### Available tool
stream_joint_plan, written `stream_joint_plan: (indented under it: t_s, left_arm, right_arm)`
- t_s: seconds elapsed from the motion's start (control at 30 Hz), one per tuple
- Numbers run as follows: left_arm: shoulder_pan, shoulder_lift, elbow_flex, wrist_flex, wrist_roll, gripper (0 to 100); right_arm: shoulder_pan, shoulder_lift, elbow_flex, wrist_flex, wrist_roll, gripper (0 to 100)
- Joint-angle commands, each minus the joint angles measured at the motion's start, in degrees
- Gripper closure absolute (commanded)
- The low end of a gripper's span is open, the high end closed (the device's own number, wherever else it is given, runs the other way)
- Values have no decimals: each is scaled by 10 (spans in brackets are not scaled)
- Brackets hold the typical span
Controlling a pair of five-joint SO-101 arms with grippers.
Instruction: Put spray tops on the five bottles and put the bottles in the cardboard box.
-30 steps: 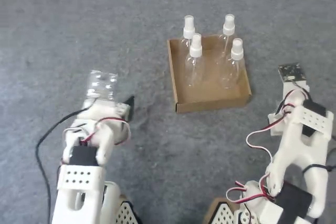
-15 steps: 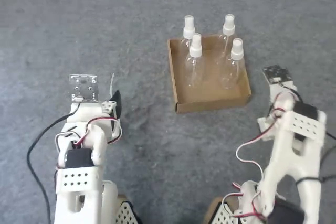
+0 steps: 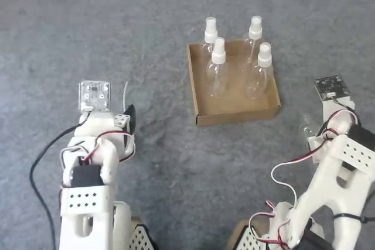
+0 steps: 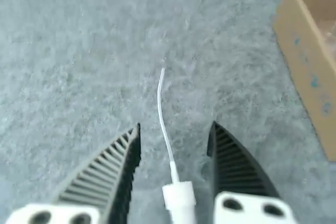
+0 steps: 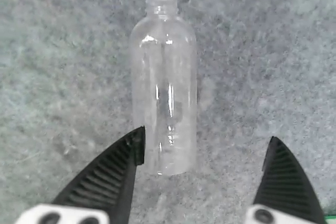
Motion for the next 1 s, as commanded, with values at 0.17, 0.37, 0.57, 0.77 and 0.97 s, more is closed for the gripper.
stream_joint_plan:
  t_s: [0.17,0.37,0.57,0.77,0.97]
  left_arm:
    - [-96,178,-271,231,-265,805]
    - [-166,352,-284,238,-389,821]
    - [-126,400,-220,178,-396,838]
    - [-23,403,-155,136,-345,838]
    - [98,429,-165,124,-264,838]
  right_arm:
    - [9,-30,-5,-12,13,700]
    - [8,-27,-5,-16,13,700]
    - [7,-29,-5,-13,13,702]
    - [9,-32,-5,-11,13,702]
    - [9,-33,-4,-11,13,702]
